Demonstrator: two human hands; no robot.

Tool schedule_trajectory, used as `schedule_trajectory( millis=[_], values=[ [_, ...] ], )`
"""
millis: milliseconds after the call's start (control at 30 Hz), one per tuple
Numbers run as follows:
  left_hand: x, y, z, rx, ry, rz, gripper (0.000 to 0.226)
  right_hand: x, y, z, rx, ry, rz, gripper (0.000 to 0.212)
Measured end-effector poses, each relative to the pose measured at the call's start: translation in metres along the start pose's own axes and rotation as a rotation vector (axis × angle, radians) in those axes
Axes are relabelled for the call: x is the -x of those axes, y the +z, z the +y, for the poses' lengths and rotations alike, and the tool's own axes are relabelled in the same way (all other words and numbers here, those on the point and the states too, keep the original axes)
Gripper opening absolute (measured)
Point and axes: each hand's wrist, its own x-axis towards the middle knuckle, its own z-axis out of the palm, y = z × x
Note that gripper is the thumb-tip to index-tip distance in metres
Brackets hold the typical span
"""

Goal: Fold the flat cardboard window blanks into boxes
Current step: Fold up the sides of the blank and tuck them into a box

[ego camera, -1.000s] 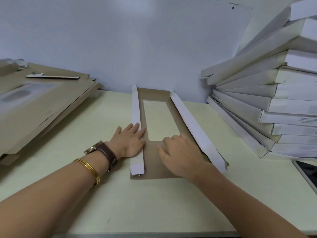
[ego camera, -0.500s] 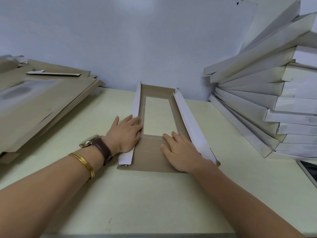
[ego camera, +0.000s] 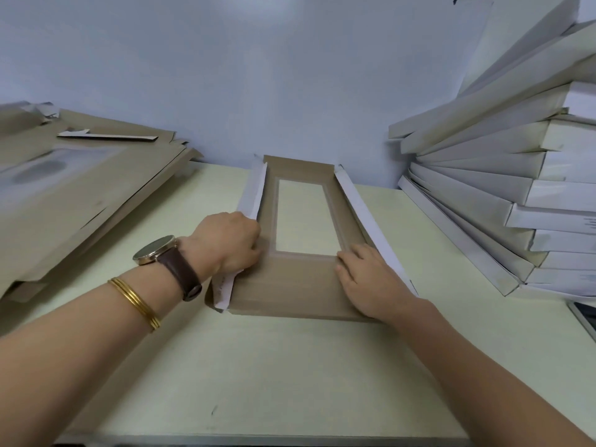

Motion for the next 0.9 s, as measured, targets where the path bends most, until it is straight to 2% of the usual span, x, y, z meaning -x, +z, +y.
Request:
schedule_trajectory(
  millis=[167, 300, 400, 600, 700, 800, 833, 900],
  values=[
    [0.006, 0.01, -0.007, 0.054, -0.005, 0.032, 0.021, 0.003, -0.011, 0.019, 0.048, 0.042, 0.027, 0.031],
    [0.006, 0.007, -0.015, 0.18, 0.015, 0.072, 0.044, 0.003, -0.023, 0.034, 0.117, 0.082, 0.026, 0.031],
    [0.004, 0.004, -0.024, 0.153, 0.112, 0.155, 0.055, 0.004, -0.03, 0.045, 0.178, 0.1, 0.024, 0.029],
    [0.003, 0.003, -0.038, 0.115, 0.184, -0.05, 0.057, 0.009, -0.033, 0.058, 0.17, -0.045, 0.051, 0.045],
    [0.01, 0.003, -0.042, 0.143, 0.175, -0.106, 0.053, 0.013, -0.031, 0.062, 0.135, -0.096, 0.02, 0.038],
    [0.018, 0.003, -0.043, 0.307, 0.132, -0.116, 0.04, 0.018, -0.031, 0.069, 0.078, -0.181, 0.023, 0.018],
    [0.022, 0.001, -0.043, 0.38, 0.117, -0.128, 0.037, 0.02, -0.032, 0.07, 0.038, -0.195, 0.019, 0.017],
    [0.029, -0.003, -0.043, 0.542, 0.095, -0.215, 0.05, 0.026, -0.039, 0.069, -0.142, -0.148, -0.029, 0.035]
  ],
)
